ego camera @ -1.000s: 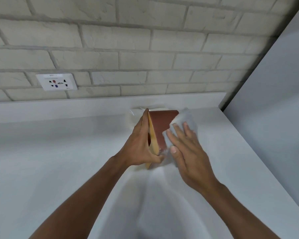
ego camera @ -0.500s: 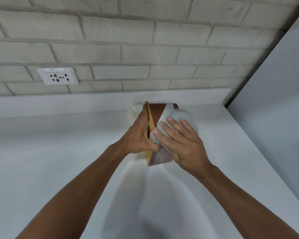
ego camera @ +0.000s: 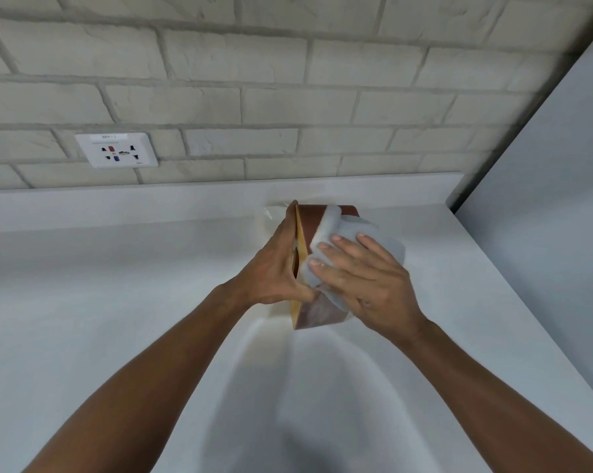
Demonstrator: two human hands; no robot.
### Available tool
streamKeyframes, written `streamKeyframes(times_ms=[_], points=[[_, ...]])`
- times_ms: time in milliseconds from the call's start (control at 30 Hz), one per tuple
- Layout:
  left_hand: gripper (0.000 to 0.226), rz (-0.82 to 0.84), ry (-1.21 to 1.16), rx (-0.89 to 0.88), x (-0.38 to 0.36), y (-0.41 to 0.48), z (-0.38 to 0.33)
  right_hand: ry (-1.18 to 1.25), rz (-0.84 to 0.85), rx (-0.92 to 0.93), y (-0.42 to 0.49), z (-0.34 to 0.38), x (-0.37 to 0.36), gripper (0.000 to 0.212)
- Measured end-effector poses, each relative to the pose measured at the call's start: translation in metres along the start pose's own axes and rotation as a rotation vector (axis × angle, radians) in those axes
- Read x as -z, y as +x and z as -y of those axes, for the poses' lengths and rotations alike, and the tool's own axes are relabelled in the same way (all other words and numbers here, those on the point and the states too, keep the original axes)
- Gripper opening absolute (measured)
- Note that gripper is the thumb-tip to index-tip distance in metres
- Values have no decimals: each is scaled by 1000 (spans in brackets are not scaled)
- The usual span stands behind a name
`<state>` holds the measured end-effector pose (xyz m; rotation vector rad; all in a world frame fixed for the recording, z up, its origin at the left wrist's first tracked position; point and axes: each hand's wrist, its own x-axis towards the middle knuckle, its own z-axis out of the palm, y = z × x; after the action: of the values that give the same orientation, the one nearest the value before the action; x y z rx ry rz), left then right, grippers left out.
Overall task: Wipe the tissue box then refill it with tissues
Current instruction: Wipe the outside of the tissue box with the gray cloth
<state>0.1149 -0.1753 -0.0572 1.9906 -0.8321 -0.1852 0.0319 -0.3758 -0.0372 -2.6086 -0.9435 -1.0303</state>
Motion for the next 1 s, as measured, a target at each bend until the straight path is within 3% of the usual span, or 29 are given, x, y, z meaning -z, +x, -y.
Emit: streamKeyframes(times_ms=[167, 367, 633, 833, 900, 1000], points=[[148, -10, -6, 72, -5, 1, 1, 134, 20, -178, -12, -15, 14, 28], [136, 4, 24, 10, -3, 2, 3, 108, 107, 23, 7, -5, 10, 34], [146, -6, -16, 117, -7, 1, 1, 332, 80, -323, 0, -24, 17, 30], [147, -6, -15, 123, -6, 0, -4, 354, 322, -549, 64, -46, 4, 34], [148, -6, -14, 123, -6, 0, -3, 296, 395, -531, 67, -46, 4, 37], [149, -11, -6, 120, -8, -1, -1, 182, 311, -375, 40, -17, 12, 40]])
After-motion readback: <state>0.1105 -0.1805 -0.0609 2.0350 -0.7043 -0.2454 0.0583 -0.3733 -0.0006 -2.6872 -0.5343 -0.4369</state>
